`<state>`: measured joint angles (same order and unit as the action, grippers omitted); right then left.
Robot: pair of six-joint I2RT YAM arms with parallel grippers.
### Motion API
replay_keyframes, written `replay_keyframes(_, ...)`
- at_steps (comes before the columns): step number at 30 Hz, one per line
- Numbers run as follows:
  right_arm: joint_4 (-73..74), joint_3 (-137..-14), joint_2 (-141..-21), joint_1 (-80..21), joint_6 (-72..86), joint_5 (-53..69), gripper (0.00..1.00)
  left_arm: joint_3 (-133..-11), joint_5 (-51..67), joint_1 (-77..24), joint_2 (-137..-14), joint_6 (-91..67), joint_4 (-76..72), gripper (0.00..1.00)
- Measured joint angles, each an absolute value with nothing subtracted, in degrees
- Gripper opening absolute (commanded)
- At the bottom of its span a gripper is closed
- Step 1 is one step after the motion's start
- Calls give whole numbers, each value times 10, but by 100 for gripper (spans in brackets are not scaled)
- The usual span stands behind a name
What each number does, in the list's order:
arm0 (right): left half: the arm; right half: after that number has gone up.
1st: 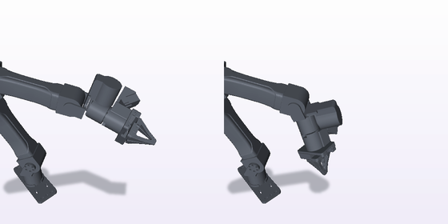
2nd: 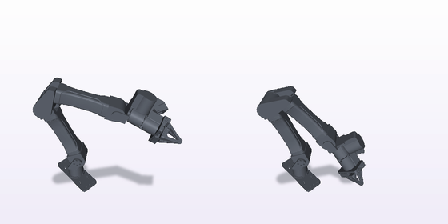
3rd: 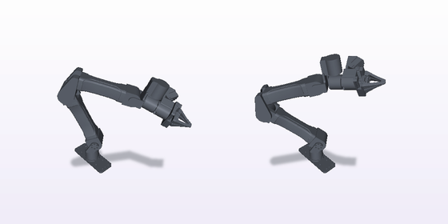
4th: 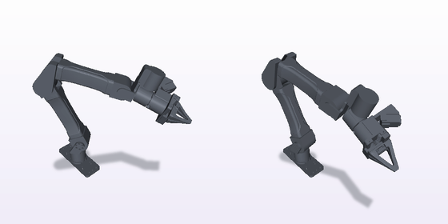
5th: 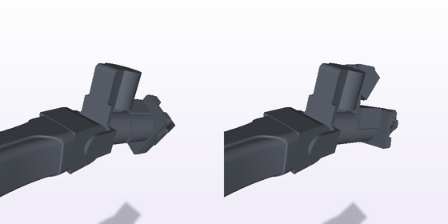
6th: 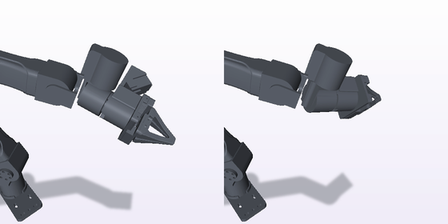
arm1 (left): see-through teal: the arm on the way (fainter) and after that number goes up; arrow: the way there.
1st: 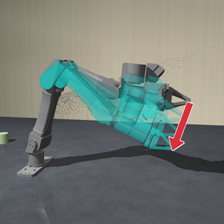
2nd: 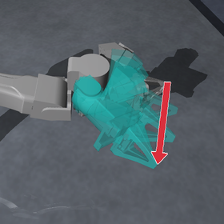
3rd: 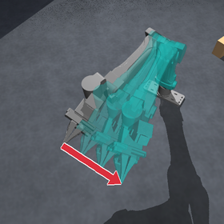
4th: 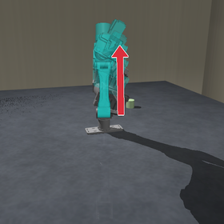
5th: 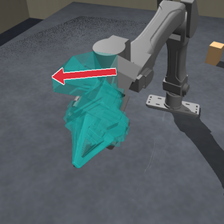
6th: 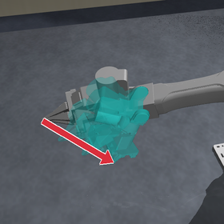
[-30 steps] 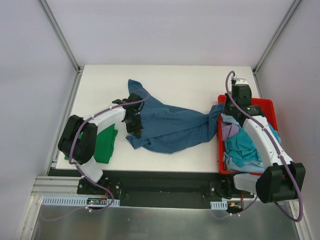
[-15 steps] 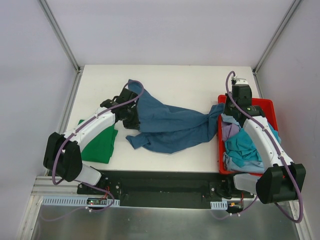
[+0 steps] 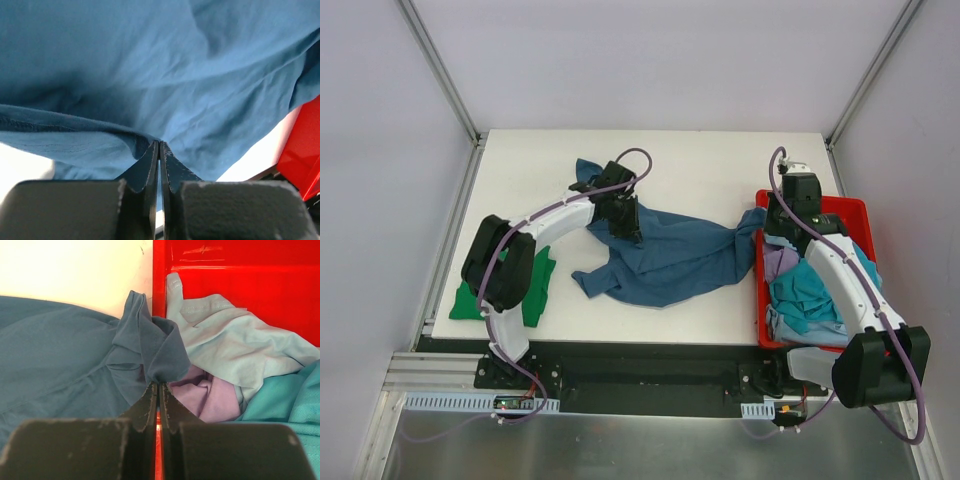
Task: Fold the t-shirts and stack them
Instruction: Flatten out the tshirt
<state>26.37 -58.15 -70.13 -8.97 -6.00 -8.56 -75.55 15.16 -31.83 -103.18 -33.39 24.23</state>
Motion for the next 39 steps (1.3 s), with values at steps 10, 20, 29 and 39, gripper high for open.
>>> replay_keyframes(10, 264, -573, -701, -90, -60, -86, 0, -769, 117, -318, -1068, -318, 262, 2)
replay_keyframes(20, 264, -573, -701, -90, -60, -86, 1, -734, 100, -318, -1060, -314, 304, 29)
replay_keyframes(29, 264, -573, -701, -90, -60, -87, 1, -748, 100, -318, -1061, -322, 313, 40)
replay_keyframes(39, 264, -565, -698, -90, -60, -91, 1, -790, 102, -319, -1097, -328, 320, 44)
